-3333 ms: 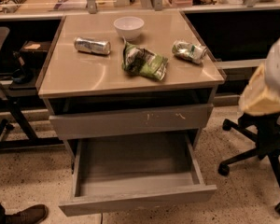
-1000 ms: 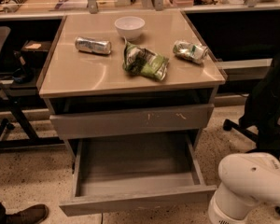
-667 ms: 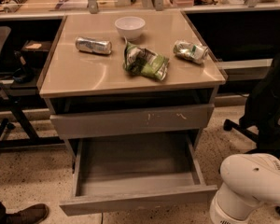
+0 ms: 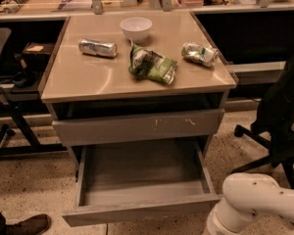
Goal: Close middle drawer
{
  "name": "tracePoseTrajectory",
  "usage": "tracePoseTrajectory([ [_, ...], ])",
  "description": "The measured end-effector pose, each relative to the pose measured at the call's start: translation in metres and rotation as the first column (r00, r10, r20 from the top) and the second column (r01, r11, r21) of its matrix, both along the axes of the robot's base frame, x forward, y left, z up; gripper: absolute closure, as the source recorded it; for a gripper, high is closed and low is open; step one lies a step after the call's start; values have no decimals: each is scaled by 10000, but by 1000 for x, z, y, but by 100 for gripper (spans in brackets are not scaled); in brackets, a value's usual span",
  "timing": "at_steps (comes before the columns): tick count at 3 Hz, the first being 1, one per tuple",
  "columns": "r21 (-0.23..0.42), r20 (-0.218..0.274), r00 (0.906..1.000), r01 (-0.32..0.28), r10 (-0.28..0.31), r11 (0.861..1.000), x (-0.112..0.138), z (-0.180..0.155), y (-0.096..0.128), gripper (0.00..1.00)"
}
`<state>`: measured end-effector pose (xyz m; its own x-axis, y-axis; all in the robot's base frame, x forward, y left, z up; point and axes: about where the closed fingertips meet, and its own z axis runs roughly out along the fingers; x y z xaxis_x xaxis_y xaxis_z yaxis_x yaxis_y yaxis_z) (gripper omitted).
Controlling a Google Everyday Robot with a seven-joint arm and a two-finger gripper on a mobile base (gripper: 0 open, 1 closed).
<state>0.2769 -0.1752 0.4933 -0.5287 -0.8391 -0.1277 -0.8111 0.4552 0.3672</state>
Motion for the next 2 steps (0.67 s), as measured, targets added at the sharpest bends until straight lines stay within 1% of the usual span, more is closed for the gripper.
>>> tracePoseTrajectory([
  [1, 448, 320, 9987, 383, -398, 9983, 26, -20, 11, 100],
  [2, 745, 655, 9961, 534, -583, 9958, 51, -38, 22, 100],
])
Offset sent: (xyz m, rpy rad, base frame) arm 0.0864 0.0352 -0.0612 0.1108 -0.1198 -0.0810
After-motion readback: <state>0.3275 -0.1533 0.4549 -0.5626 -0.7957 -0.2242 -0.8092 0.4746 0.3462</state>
